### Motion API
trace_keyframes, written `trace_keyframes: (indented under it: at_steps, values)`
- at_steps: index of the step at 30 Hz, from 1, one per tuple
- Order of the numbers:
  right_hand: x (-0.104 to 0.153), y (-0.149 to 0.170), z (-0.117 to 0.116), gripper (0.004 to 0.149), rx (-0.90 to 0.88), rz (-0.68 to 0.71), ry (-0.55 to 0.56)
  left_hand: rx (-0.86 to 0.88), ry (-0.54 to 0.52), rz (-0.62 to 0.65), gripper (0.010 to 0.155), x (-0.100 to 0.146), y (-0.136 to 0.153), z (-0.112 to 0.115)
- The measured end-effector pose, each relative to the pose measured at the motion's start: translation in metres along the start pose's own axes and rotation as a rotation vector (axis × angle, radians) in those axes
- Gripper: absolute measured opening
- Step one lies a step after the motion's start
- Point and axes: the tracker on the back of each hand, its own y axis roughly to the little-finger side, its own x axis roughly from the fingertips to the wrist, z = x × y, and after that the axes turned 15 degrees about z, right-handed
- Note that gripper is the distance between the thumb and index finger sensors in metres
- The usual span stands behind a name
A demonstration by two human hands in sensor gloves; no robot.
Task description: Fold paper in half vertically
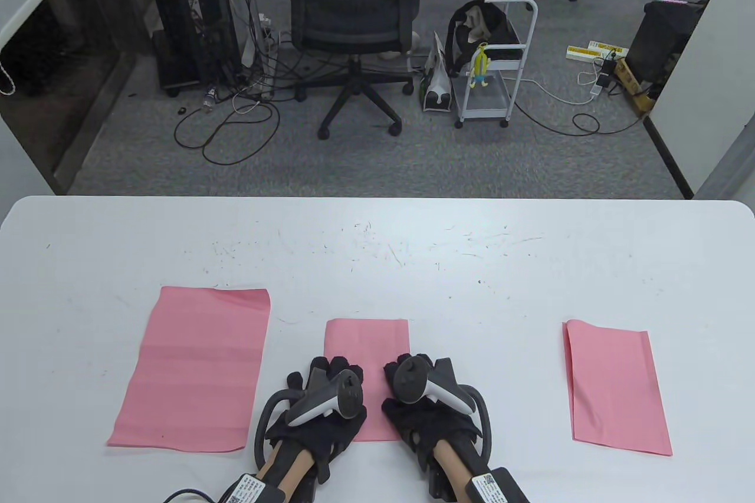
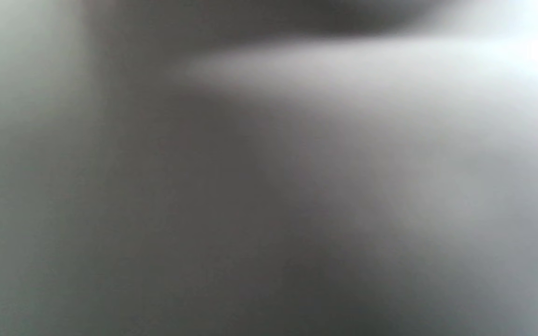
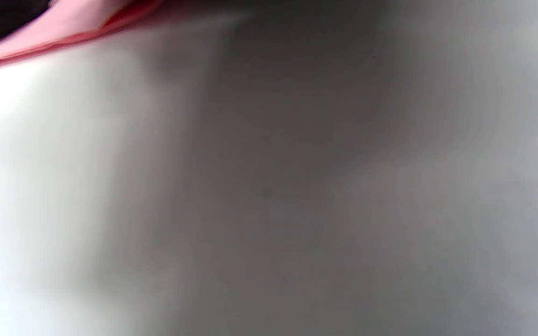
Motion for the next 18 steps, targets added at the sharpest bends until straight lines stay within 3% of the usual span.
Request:
trace_keyframes:
  at_steps: [10, 15, 18]
  values:
    - [0.000, 0.000, 0.001, 0.067, -0.006, -0.001, -0.004, -0.002, 0.008, -0.001, 0.076, 0.000, 0.000, -0.001]
    - [0.012, 0.000, 0.021, 0.065, -0.123, 0.024, 0.081, -0.003, 0.008, -0.002, 0.076, 0.000, 0.000, -0.001]
    - [0.022, -0.005, 0.029, 0.064, -0.107, 0.046, 0.108, -0.002, 0.010, -0.001, 0.076, 0.000, 0.000, -0.001]
